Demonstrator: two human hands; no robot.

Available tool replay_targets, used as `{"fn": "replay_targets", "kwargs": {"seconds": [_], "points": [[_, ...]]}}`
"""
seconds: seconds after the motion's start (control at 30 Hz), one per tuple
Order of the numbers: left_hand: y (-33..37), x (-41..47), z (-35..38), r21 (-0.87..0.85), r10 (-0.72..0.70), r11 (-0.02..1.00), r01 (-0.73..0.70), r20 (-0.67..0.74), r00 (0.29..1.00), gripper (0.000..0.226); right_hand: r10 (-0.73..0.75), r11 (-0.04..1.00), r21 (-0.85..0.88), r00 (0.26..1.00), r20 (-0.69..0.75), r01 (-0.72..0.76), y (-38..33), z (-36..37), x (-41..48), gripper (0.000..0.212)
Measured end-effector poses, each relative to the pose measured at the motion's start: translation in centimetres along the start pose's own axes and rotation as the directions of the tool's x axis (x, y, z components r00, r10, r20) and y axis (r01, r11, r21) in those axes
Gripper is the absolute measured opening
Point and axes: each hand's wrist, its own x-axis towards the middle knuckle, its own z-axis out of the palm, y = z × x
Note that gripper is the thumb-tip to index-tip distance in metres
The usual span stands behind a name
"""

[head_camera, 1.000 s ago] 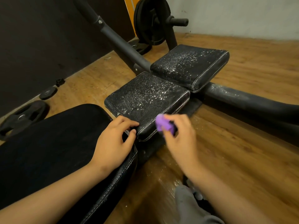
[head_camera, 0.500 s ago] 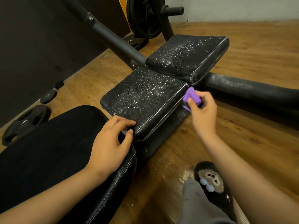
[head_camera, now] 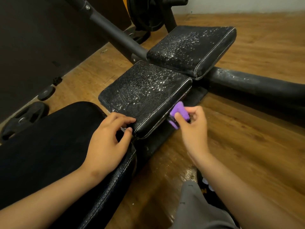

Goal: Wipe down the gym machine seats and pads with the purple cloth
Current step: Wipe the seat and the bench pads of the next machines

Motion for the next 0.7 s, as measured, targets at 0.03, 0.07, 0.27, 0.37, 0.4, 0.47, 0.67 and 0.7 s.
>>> {"fn": "replay_targets", "kwargs": {"seconds": [0.03,0.07,0.27,0.37,0.4,0.47,0.67,0.7], "points": [[0.0,0.0,0.0,-0.001,-0.002,1.000,0.002,0.000,1.000,0.028,0.027,1.000,0.010,0.998,0.061,-0.028,0.4,0.5,-1.4,0.020],[0.0,0.0,0.0,0.001,-0.001,1.000,0.001,0.002,1.000,0.028,0.056,0.998,0.015,0.991,0.124,-0.058,0.7,1.0,-2.7,0.019],[0.0,-0.1,0.0,0.017,0.003,1.000,-0.003,0.001,1.000,0.027,0.090,0.996,-0.038,0.948,0.305,-0.082,0.6,1.8,-5.4,0.019],[0.0,-0.1,-0.1,0.033,0.004,0.999,-0.004,0.018,1.000,0.027,0.001,0.995,-0.096,0.912,0.411,0.042,-0.7,2.4,-6.3,0.025],[0.0,-0.1,-0.2,0.036,0.003,0.999,-0.004,0.025,1.000,0.027,-0.041,0.986,-0.133,0.912,0.409,0.104,-0.8,2.5,-6.3,0.026],[0.0,-0.1,-0.2,0.027,0.001,1.000,-0.002,0.034,0.999,0.027,-0.093,0.969,-0.178,0.923,0.374,0.170,-1.3,2.1,-5.9,0.025],[0.0,1.9,-2.1,-0.135,-0.106,0.984,0.115,0.074,0.992,0.021,-0.157,0.964,-0.159,0.937,0.311,0.214,-3.2,1.2,-3.7,0.023],[-0.2,2.5,-2.7,-0.129,-0.098,0.985,0.111,0.100,0.990,0.020,-0.160,0.964,-0.145,0.924,0.346,0.221,-3.7,1.3,-3.1,0.022]]}}
